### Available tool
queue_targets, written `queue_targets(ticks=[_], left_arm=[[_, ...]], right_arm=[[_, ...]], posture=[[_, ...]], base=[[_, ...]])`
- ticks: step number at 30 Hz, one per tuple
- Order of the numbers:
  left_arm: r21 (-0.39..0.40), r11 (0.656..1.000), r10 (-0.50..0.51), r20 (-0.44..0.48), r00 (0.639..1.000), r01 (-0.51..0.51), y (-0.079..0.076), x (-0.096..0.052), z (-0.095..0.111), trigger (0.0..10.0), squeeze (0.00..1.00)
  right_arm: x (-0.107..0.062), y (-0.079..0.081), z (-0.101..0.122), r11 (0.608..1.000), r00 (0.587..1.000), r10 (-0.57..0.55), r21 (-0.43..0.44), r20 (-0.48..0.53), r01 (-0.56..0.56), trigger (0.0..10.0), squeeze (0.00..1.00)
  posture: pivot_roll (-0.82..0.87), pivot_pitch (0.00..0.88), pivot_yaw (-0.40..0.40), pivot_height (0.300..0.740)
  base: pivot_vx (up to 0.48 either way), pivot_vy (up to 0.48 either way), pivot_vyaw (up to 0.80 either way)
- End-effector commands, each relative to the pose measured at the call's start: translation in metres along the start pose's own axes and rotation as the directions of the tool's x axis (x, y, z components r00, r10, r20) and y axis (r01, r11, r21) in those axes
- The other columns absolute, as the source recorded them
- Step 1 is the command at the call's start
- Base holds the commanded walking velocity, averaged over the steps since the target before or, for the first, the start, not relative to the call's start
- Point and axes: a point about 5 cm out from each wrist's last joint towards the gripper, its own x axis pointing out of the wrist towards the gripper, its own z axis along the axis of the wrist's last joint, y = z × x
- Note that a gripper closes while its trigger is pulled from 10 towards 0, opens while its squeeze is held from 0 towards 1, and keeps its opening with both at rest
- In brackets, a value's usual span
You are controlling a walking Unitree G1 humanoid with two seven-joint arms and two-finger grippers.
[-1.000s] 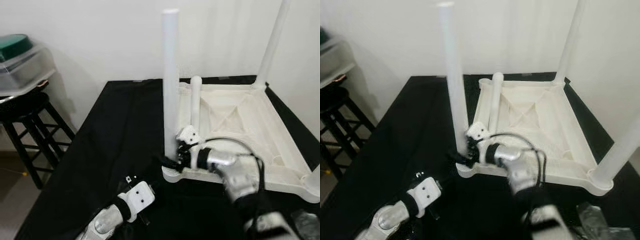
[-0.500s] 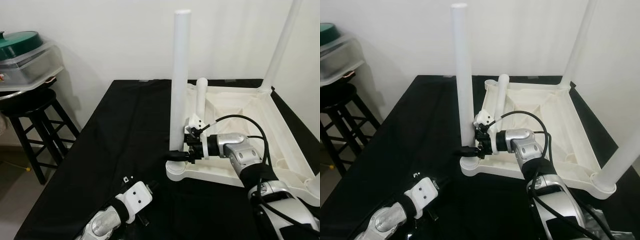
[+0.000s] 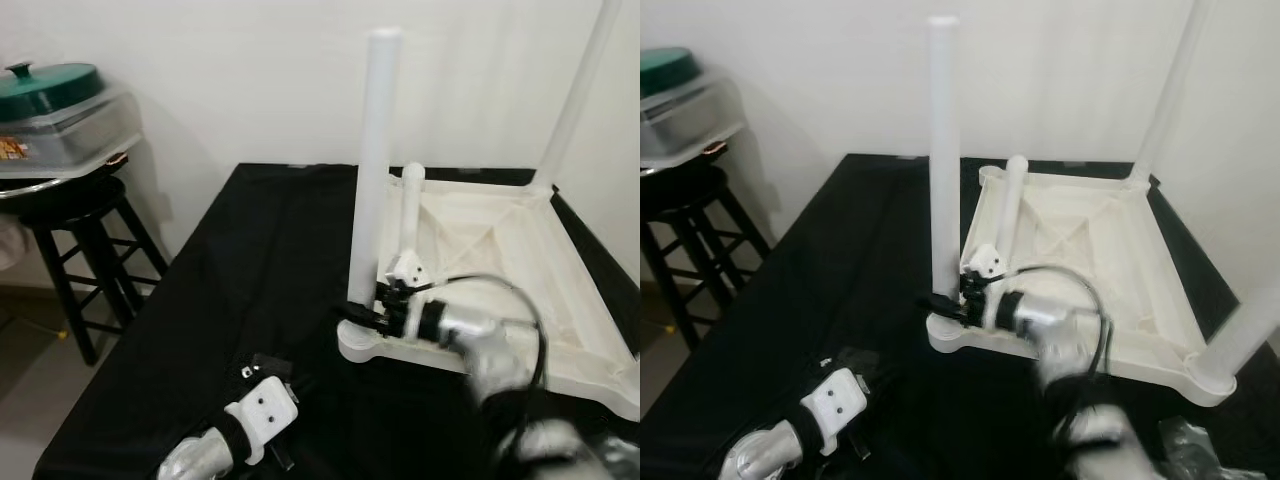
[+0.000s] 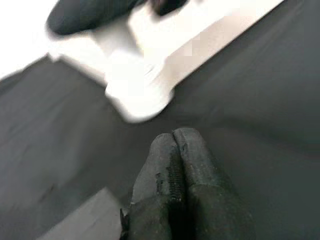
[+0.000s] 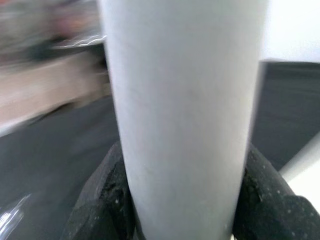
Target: Building children table
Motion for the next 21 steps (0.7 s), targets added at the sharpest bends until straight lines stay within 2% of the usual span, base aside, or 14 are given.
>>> queue_targets(ticks=[1,2,3,4,5,8,9,10,12,17,18,19,20,21], left_arm=[[-0.007,1.000,-0.028,0.011,1.000,0.028,0.000,-0.005,0.001,10.0,0.00],[-0.007,1.000,-0.028,0.011,1.000,0.028,0.000,-0.005,0.001,10.0,0.00],[-0.008,0.999,-0.044,0.011,0.999,0.044,-0.002,-0.005,0.001,10.0,0.00],[-0.008,0.999,-0.044,0.011,0.999,0.044,-0.002,-0.005,0.001,10.0,0.00],[-0.020,0.998,-0.062,0.014,0.998,0.062,-0.003,-0.006,0.002,10.0,0.00],[-0.037,0.996,-0.076,0.016,0.997,0.076,-0.003,-0.007,0.002,10.0,0.00],[-0.055,0.995,-0.086,0.019,0.996,0.087,-0.004,-0.008,0.001,10.0,0.00],[-0.072,0.992,-0.099,0.019,0.995,0.100,-0.004,-0.009,0.001,10.0,0.00],[-0.090,0.990,-0.106,0.021,0.994,0.108,-0.005,-0.009,0.001,10.0,0.00],[-0.163,0.976,-0.143,0.031,0.989,0.146,-0.009,-0.011,-0.001,10.0,0.00],[-0.175,0.972,-0.151,0.033,0.988,0.155,-0.010,-0.012,-0.001,10.0,0.00],[-0.175,0.972,-0.151,0.033,0.988,0.155,-0.010,-0.012,-0.001,10.0,0.00],[-0.185,0.969,-0.159,0.035,0.987,0.163,-0.011,-0.012,-0.001,10.0,0.00],[-0.185,0.969,-0.159,0.035,0.987,0.163,-0.011,-0.012,-0.001,10.0,0.00]], right_arm=[[-0.032,0.003,-0.068,0.976,0.939,-0.168,0.083,-0.301,0.201,0.0,0.00],[-0.032,0.003,-0.068,0.976,0.939,-0.168,0.083,-0.301,0.201,0.0,0.00],[-0.036,0.025,-0.075,0.990,0.951,-0.062,0.099,-0.304,0.096,0.0,0.00],[-0.036,0.025,-0.075,0.990,0.951,-0.062,0.099,-0.304,0.096,0.0,0.00],[-0.036,0.039,-0.077,0.996,0.953,0.007,0.086,-0.302,0.020,0.0,0.00],[-0.032,0.043,-0.074,0.998,0.957,0.034,0.065,-0.288,-0.016,0.0,0.00],[-0.027,0.036,-0.069,1.000,0.960,0.013,0.018,-0.280,-0.008,4.9,0.00],[-0.023,0.030,-0.060,1.000,0.965,0.014,-0.019,-0.262,-0.020,10.0,0.93],[-0.021,0.026,-0.052,0.999,0.969,0.037,-0.026,-0.243,-0.045,10.0,1.00],[-0.011,0.016,-0.014,0.982,0.979,0.140,-0.107,-0.151,-0.157,10.0,1.00],[-0.009,0.012,-0.004,0.973,0.976,0.169,-0.137,-0.134,-0.188,10.0,0.75],[-0.009,0.012,-0.004,0.973,0.976,0.169,-0.137,-0.134,-0.188,10.0,0.75],[-0.008,0.009,0.004,0.962,0.972,0.203,-0.160,-0.122,-0.221,10.0,0.00],[-0.008,0.009,0.004,0.962,0.972,0.203,-0.160,-0.122,-0.221,10.0,0.00]], posture=[[-0.02,0.000,0.037,0.740],[-0.02,0.000,0.037,0.740],[-0.02,0.000,0.037,0.740],[-0.02,0.000,0.037,0.740],[-0.03,0.000,0.055,0.740],[-0.03,0.000,0.061,0.740],[-0.03,0.000,0.055,0.740],[-0.03,0.000,0.051,0.740],[-0.03,0.000,0.050,0.740],[-0.02,0.000,0.041,0.740],[-0.02,0.000,0.038,0.740],[-0.02,0.000,0.038,0.740],[-0.02,0.000,0.031,0.740],[-0.02,0.000,0.031,0.740]], base=[[0.000,0.000,0.00],[0.000,0.000,0.00],[0.000,0.000,0.00],[0.000,0.000,0.00],[0.000,0.000,0.00],[0.000,0.000,0.00],[0.000,0.000,0.00],[0.000,0.000,0.00],[0.000,0.000,0.00],[0.000,0.000,0.00],[0.000,0.000,0.00],[0.000,0.000,0.00],[0.000,0.000,0.00],[0.000,0.000,0.00]])
